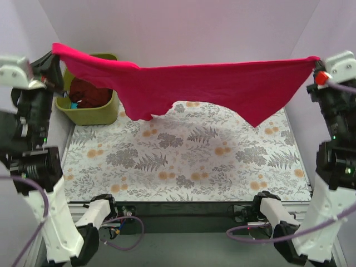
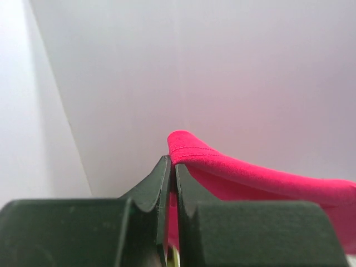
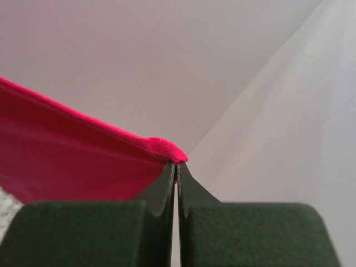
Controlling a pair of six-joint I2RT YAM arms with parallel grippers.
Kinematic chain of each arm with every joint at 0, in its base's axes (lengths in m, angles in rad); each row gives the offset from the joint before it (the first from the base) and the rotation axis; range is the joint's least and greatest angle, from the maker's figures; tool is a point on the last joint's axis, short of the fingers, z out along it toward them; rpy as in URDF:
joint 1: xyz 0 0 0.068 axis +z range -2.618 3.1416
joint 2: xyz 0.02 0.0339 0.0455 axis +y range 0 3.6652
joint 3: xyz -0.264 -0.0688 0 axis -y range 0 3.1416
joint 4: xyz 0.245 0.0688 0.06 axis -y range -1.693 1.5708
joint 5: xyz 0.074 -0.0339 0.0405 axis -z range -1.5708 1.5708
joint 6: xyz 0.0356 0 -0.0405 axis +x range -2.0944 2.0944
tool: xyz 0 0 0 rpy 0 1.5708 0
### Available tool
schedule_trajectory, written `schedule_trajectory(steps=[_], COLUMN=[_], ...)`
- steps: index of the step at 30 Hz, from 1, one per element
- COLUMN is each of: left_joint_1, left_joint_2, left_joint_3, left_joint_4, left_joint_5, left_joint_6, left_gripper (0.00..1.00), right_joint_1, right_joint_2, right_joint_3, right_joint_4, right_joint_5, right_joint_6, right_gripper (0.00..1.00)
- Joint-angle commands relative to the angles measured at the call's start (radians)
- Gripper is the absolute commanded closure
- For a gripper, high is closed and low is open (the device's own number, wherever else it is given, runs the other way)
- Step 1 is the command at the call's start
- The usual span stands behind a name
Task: Fold and stack the t-shirts
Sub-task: Flatten the tshirt out
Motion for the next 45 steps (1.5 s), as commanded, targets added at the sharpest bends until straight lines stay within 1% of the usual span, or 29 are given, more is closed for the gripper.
schedule_trajectory(steps=[1,2,7,9,12,15,17,18,19,21,22,24,25,26,28,29,31,32,33,35,36,38,39,40,41,42,43,45], left_joint_1=[0.008,0.006,0.006,0.004,0.001,0.001,0.001,0.001,0.001,0.001,0.001,0.001,0.003,0.003,0.001,0.001,-0.002,-0.021,-0.035,-0.083,-0.100,-0.140,-0.185,-0.202,-0.228,-0.236,-0.239,-0.244], left_joint_2=[-0.109,-0.144,-0.200,-0.192,-0.165,-0.140,-0.139,-0.140,-0.145,-0.154,-0.160,-0.171,-0.169,-0.162,-0.136,-0.120,-0.061,-0.030,0.022,0.082,0.102,0.171,0.197,0.250,0.291,0.326,0.404,0.482], left_joint_3=[-0.036,-0.027,0.027,0.072,0.120,0.104,0.030,-0.005,-0.074,-0.158,-0.247,-0.324,-0.367,-0.437,-0.507,-0.577,-0.634,-0.662,-0.703,-0.731,-0.757,-0.772,-0.780,-0.782,-0.771,-0.756,-0.716,-0.667], left_joint_4=[0.105,0.109,0.077,0.059,0.024,-0.006,-0.027,-0.047,-0.056,-0.076,-0.078,-0.078,-0.075,-0.070,-0.066,-0.053,-0.037,-0.006,0.011,0.063,0.083,0.143,0.166,0.187,0.207,0.215,0.221,0.230], left_joint_5=[-0.126,-0.154,-0.192,-0.214,-0.202,-0.168,-0.085,-0.027,0.005,0.077,0.135,0.194,0.240,0.254,0.297,0.320,0.332,0.300,0.274,0.231,0.185,0.150,0.124,0.067,0.047,0.026,-0.007,-0.042], left_joint_6=[0.031,0.040,0.089,0.118,0.150,0.187,0.227,0.233,0.250,0.264,0.266,0.267,0.266,0.256,0.253,0.249,0.249,0.249,0.241,0.252,0.250,0.258,0.259,0.256,0.258,0.255,0.237,0.221], left_gripper=[1.00,1.00,1.00,1.00,1.00,1.00,1.00,1.00,1.00,1.00,1.00,1.00,1.00,1.00,1.00,1.00,1.00,1.00,1.00,1.00,1.00,1.00,1.00,1.00,1.00,1.00,1.00,1.00], right_joint_1=[-0.010,-0.010,-0.007,-0.004,-0.001,-0.001,0.001,-0.001,-0.001,-0.001,0.001,-0.001,-0.001,0.001,-0.001,-0.001,0.001,0.001,-0.001,0.001,-0.001,0.002,0.004,0.004,0.005,0.004,0.004,0.005], right_joint_2=[-0.114,-0.132,-0.208,-0.215,-0.201,-0.167,-0.162,-0.172,-0.178,-0.195,-0.199,-0.207,-0.210,-0.213,-0.213,-0.207,-0.166,-0.144,-0.094,-0.037,0.024,0.084,0.145,0.178,0.207,0.265,0.293,0.369], right_joint_3=[-0.037,-0.034,0.003,0.019,0.026,-0.020,-0.080,-0.162,-0.207,-0.301,-0.383,-0.474,-0.564,-0.606,-0.689,-0.754,-0.815,-0.864,-0.882,-0.921,-0.925,-0.925,-0.915,-0.909,-0.899,-0.880,-0.870,-0.847], right_joint_4=[0.189,0.198,0.230,0.246,0.258,0.261,0.260,0.254,0.255,0.255,0.255,0.253,0.252,0.253,0.255,0.263,0.286,0.319,0.338,0.384,0.394,0.411,0.424,0.430,0.434,0.448,0.451,0.462], right_joint_5=[0.104,0.124,0.185,0.201,0.204,0.179,0.122,0.098,0.075,0.032,0.021,-0.014,-0.029,-0.067,-0.106,-0.126,-0.126,-0.114,-0.106,-0.100,-0.101,-0.121,-0.124,-0.123,-0.115,-0.109,-0.100,-0.088], right_joint_6=[0.018,0.020,-0.017,-0.046,-0.078,-0.111,-0.117,-0.123,-0.127,-0.144,-0.152,-0.175,-0.183,-0.193,-0.221,-0.227,-0.239,-0.241,-0.244,-0.252,-0.252,-0.249,-0.249,-0.247,-0.247,-0.249,-0.249,-0.256], right_gripper=[0.99,0.99,0.99,0.99,0.99,0.99,0.99,0.99,0.99,0.99,0.99,0.99,0.99,0.99,0.99,0.99,0.99,0.99,0.99,0.99,0.99,0.99,0.99,0.99,0.99,0.99,0.99,0.99])
